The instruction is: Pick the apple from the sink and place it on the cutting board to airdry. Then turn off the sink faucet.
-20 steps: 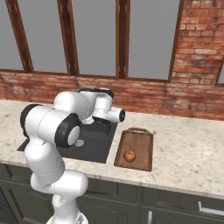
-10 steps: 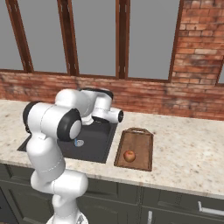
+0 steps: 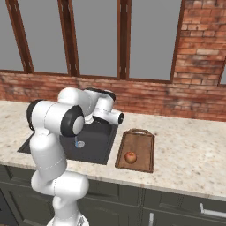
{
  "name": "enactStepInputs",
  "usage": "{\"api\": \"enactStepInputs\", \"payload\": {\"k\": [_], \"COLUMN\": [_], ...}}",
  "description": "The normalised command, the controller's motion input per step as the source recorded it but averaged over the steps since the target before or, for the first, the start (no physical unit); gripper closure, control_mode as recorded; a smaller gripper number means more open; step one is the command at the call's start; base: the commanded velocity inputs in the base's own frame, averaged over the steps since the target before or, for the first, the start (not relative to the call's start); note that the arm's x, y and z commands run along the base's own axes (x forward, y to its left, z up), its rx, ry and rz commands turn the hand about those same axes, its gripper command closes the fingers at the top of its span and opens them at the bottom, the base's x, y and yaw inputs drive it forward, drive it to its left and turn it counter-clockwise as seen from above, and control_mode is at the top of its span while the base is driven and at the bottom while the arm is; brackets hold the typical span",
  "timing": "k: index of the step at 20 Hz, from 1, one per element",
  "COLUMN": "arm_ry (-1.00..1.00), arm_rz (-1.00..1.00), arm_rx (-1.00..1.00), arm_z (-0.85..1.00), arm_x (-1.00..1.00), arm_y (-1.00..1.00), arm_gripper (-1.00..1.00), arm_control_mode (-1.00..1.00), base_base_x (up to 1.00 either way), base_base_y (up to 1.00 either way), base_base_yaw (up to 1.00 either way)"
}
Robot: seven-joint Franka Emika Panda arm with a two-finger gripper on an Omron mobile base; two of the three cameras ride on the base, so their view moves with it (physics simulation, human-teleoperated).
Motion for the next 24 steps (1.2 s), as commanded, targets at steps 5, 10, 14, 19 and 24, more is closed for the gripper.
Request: {"api": "enactStepInputs", "payload": {"k": [5, 10, 14, 19, 24], "arm_ry": [0.0, 0.0, 0.01, 0.01, 0.0], "arm_rz": [0.03, 0.06, 0.08, 0.08, 0.03], "arm_rx": [0.09, 0.07, 0.07, 0.06, 0.02], "arm_z": [0.0, -0.04, -0.1, -0.14, -0.1], "arm_x": [0.3, 0.21, 0.2, 0.2, 0.21], "arm_y": [0.0, -0.02, -0.03, -0.05, 0.0], "arm_gripper": [-1.0, -1.0, -1.0, -1.0, -1.0], "arm_control_mode": [-1.0, -1.0, -1.0, -1.0, -1.0], "base_base_x": [0.0, 0.0, 0.0, 0.0, 0.0], "base_base_y": [0.0, 0.0, 0.0, 0.0, 0.0], "base_base_yaw": [0.0, 0.0, 0.0, 0.0, 0.0]}}
